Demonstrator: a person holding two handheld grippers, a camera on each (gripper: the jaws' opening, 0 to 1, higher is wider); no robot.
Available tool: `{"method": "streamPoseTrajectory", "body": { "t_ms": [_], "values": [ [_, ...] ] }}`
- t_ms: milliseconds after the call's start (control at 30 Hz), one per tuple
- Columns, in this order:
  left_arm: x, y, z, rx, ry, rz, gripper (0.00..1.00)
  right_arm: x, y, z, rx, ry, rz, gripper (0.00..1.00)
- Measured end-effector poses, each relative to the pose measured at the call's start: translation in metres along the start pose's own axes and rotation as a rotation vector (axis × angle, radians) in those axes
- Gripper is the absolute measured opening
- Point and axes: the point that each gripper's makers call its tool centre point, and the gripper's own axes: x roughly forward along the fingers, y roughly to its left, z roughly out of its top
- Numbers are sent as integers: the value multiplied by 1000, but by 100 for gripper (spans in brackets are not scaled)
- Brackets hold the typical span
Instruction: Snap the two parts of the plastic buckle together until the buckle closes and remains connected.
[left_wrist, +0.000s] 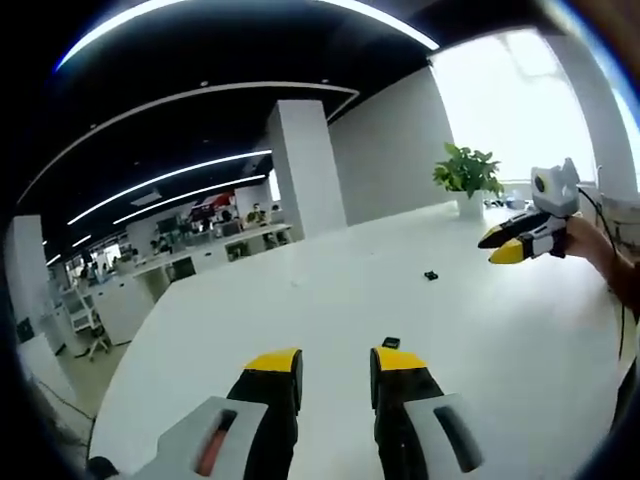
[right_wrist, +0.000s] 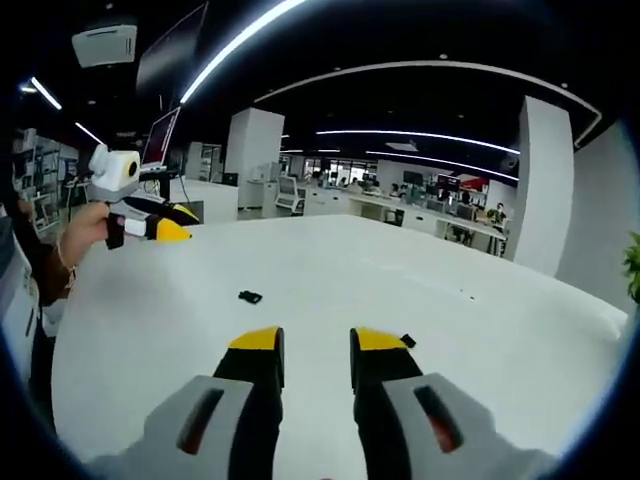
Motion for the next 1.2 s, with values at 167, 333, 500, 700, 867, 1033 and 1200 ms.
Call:
{"method": "streamPoseTrajectory", "body": {
  "t_ms": [167,333,500,700,867,1033,1200],
  "values": [
    [6,2,5,10,2,-7,27,11,4,2,0,-10,39,26],
    [11,5,11,10,-10,-12,27,23,14,-2,19,-2,89,25],
    [16,12,20,6,-40,-5,26,36,25,-6,30,-1,144,25],
    [21,22,34,7,-94,6,26,49,32,-7,22,-6,183,24],
    [26,24,39,13,-111,-10,26,57,37,-6,-3,-10,213,24],
    [32,27,39,36,-136,-23,26,65,48,-7,-1,-16,270,24],
    [39,29,34,39,-142,-60,26,76,54,-9,-23,-12,302,24]
  ]
}}
